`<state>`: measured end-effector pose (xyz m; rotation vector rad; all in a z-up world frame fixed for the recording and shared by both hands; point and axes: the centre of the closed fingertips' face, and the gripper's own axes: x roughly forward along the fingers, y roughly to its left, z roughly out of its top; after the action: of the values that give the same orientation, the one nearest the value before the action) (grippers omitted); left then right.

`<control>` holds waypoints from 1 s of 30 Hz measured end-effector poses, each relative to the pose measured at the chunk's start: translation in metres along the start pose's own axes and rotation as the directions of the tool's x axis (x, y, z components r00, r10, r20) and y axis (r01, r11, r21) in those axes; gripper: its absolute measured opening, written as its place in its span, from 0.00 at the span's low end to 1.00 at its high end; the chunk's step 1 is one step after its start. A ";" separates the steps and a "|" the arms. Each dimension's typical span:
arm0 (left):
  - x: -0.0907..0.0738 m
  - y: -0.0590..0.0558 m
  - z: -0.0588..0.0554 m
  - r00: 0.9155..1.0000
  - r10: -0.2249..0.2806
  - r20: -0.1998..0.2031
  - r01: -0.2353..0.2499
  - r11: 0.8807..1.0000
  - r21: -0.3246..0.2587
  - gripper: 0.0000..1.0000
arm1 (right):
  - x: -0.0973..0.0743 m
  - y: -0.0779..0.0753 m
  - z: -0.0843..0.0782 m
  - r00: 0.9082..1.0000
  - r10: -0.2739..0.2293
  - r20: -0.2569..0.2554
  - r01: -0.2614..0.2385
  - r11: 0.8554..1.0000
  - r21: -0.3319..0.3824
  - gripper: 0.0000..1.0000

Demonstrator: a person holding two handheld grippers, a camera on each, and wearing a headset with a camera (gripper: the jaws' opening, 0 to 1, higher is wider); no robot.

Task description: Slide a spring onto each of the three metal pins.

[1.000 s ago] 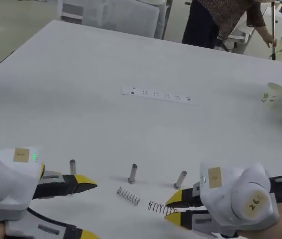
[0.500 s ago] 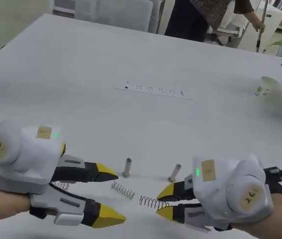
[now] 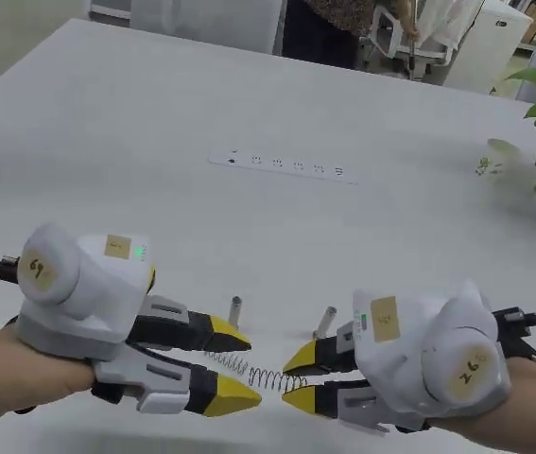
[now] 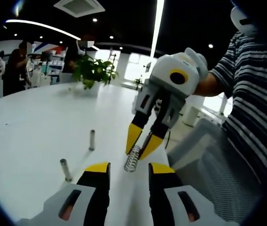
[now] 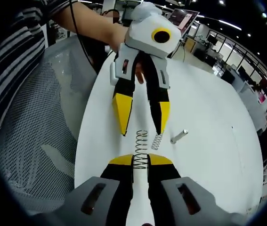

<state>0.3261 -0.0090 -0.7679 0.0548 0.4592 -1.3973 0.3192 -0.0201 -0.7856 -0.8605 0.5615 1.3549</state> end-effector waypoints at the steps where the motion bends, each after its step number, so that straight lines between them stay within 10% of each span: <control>1: 0.001 0.000 -0.001 1.000 -0.001 -0.002 0.001 1.000 -0.001 0.25 | 0.000 -0.001 0.001 1.000 -0.002 0.002 0.002 1.000 0.000 0.08; 30: 0.010 -0.007 0.001 1.000 -0.027 0.002 0.027 1.000 0.012 0.06 | -0.005 0.002 0.010 0.999 0.007 0.034 -0.007 1.000 -0.004 0.08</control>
<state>0.3203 -0.0200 -0.7687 0.0574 0.4512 -1.4267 0.3149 -0.0145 -0.7763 -0.8380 0.5361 1.3748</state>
